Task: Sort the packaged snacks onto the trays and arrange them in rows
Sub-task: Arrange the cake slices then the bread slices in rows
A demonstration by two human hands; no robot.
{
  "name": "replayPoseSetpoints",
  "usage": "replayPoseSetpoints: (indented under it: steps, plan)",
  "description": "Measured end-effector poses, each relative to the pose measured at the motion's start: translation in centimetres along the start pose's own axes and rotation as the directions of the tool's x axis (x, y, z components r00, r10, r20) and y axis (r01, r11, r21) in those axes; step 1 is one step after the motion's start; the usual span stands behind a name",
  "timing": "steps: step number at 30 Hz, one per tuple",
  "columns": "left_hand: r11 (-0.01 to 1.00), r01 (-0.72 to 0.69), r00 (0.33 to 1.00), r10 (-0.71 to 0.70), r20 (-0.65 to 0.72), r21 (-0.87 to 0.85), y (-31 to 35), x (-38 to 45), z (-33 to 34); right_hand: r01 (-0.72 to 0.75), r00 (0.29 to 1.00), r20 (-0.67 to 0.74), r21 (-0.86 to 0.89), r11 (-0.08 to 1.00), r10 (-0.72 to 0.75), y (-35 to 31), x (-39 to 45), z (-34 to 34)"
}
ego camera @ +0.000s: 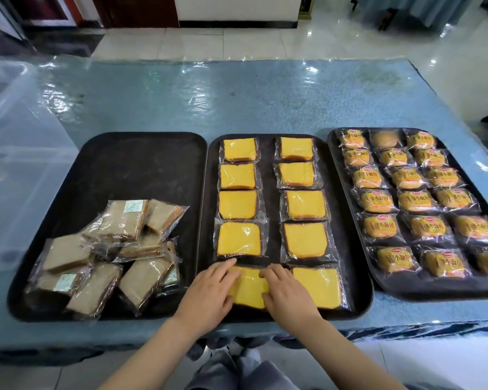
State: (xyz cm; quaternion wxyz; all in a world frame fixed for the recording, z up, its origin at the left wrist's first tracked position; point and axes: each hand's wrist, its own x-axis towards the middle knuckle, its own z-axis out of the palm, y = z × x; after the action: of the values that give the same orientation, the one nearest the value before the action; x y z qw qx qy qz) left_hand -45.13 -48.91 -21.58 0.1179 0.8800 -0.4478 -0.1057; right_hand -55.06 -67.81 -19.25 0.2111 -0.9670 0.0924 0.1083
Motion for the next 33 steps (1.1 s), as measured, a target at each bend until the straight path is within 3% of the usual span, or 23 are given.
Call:
replayPoseSetpoints:
  steps: [3, 11, 13, 15, 18, 25, 33]
  plan:
    - [0.998, -0.040, 0.998, 0.037, 0.050, 0.056, -0.2, -0.6, 0.3, 0.069, 0.997, 0.027, 0.026, 0.997, -0.070, 0.4, -0.6, 1.0]
    - [0.990, 0.045, 0.999, -0.047, 0.014, 0.131, 1.0, -1.5, 0.5, 0.211, 0.977, -0.028, 0.021, 0.977, -0.210, 3.2, -0.8, 2.0]
    - [0.988, 0.063, 0.998, -0.064, 0.005, 0.143, 1.3, -1.1, 0.2, 0.166, 0.980, -0.113, 0.002, 0.986, -0.164, 4.1, -1.2, 1.6]
    - [0.988, 0.073, 0.997, -0.071, -0.015, 0.138, 1.7, -0.4, -0.2, 0.023, 0.977, -0.214, -0.016, 1.000, -0.026, 5.3, -1.6, 0.7]
    - [0.986, 0.071, 0.997, -0.071, -0.007, 0.151, 2.5, 1.6, -0.4, -0.135, 0.969, -0.216, -0.069, 0.988, 0.118, 7.1, -1.8, -0.3]
    - [0.978, 0.137, 0.974, -0.162, 0.157, 0.156, 2.5, 6.0, 0.4, -0.196, 0.979, -0.077, -0.137, 0.971, 0.187, 9.4, -0.7, -0.5]
    - [0.977, 0.085, 0.981, -0.116, 0.152, 0.197, 2.2, 6.1, 0.6, -0.150, 0.988, -0.063, -0.150, 0.977, 0.142, 9.9, -0.7, -0.9]
